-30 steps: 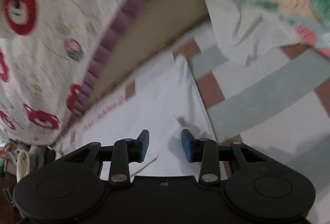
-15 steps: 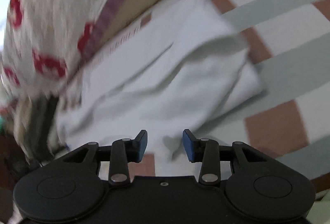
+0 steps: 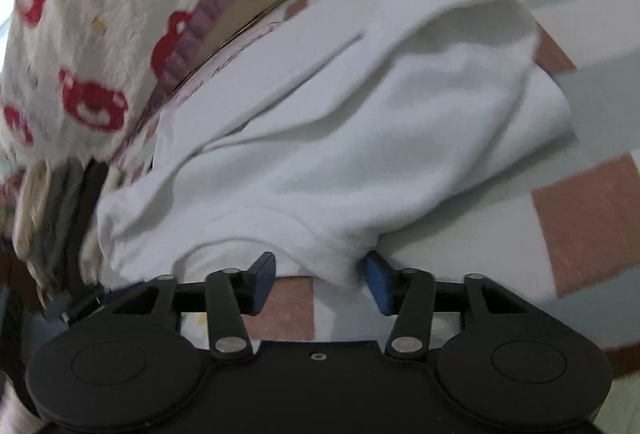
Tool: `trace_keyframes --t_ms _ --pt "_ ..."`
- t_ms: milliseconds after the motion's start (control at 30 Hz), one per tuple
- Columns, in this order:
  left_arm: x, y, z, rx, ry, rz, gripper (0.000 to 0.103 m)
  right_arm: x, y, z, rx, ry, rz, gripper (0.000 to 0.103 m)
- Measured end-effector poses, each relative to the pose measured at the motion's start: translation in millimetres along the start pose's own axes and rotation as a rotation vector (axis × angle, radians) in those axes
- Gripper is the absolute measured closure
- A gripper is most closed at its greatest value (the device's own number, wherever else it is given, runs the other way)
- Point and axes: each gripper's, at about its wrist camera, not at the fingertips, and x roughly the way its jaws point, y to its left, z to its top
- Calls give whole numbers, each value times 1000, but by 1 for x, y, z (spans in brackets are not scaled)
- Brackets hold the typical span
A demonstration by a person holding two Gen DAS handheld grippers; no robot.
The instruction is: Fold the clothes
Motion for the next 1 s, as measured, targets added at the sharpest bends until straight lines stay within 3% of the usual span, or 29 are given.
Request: trace_keyframes --t_ms 33,267,400,500,533,567,600,633,700,767,867,1000 --pt "2 -1 -1 11 -2 11 46 1 5 -1 -35 6 0 99" --pt "6 -18 -2 155 -71 82 46 -38 40 36 -149 -189 23 100" --pt "14 -26 -3 207 -76 111 41 -47 43 55 -167 -211 -7 100" --pt "20 -24 -2 193 -85 107 39 -39 35 51 -164 -151 -91 90" --pt "21 -20 -1 171 -85 96 39 -36 32 46 -160 -133 -111 79" --pt "21 -16 1 147 -84 87 48 -32 28 41 -143 -112 -111 66" --pt "20 -13 3 125 -87 91 73 -29 23 35 -127 -91 -111 66" --pt "19 -9 5 103 -89 95 84 -25 21 29 -119 -54 -106 66" --pt "17 -3 8 61 -95 101 88 -15 23 15 -159 82 -86 65" --pt "14 0 11 36 -111 97 89 -10 34 -1 -267 143 -113 59" --pt "10 -4 13 45 -136 119 89 -4 30 -13 -250 117 -108 37" --pt "5 -6 17 40 -149 130 88 -4 4 -10 -66 -5 -71 38"
